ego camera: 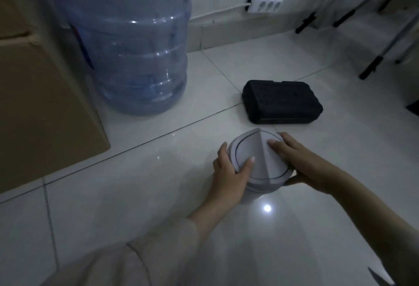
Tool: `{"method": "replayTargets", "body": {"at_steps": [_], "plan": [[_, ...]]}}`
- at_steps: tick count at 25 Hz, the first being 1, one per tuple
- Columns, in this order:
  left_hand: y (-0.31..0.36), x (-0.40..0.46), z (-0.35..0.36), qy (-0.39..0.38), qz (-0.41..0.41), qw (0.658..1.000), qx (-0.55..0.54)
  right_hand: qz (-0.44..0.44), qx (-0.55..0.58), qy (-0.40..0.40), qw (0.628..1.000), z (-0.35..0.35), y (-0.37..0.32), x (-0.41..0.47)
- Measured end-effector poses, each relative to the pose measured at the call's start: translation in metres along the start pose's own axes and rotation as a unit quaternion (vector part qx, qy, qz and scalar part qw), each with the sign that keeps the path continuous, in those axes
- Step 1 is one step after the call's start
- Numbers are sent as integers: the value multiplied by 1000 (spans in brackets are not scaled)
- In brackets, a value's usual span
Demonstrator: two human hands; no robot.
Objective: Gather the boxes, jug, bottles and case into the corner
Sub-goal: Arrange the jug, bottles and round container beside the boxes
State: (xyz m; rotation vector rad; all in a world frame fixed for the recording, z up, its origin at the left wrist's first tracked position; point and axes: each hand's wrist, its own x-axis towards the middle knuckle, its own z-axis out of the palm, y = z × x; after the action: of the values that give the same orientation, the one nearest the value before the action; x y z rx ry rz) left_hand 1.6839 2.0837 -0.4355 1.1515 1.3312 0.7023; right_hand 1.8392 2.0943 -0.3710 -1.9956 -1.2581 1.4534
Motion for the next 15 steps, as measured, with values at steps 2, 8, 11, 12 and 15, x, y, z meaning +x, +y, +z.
{"method": "replayTargets", "body": {"at_steps": [2, 8, 11, 12, 15], "plan": [[-1, 5, 0, 10, 1, 1000, -25, 11, 67, -7, 998, 3, 3, 3], [-7, -17, -69, 161, 44, 982, -93, -47, 102, -74, 991, 69, -49, 23], [-21, -48, -146, 293, 38, 949, -115, -71, 106, -187, 974, 147, -93, 27], [-29, -60, -173, 343, 26, 931, -120, -82, 103, -231, 964, 177, -107, 25], [-57, -101, -243, 464, -1, 877, -124, -103, 77, -341, 931, 269, -138, 14]]}}
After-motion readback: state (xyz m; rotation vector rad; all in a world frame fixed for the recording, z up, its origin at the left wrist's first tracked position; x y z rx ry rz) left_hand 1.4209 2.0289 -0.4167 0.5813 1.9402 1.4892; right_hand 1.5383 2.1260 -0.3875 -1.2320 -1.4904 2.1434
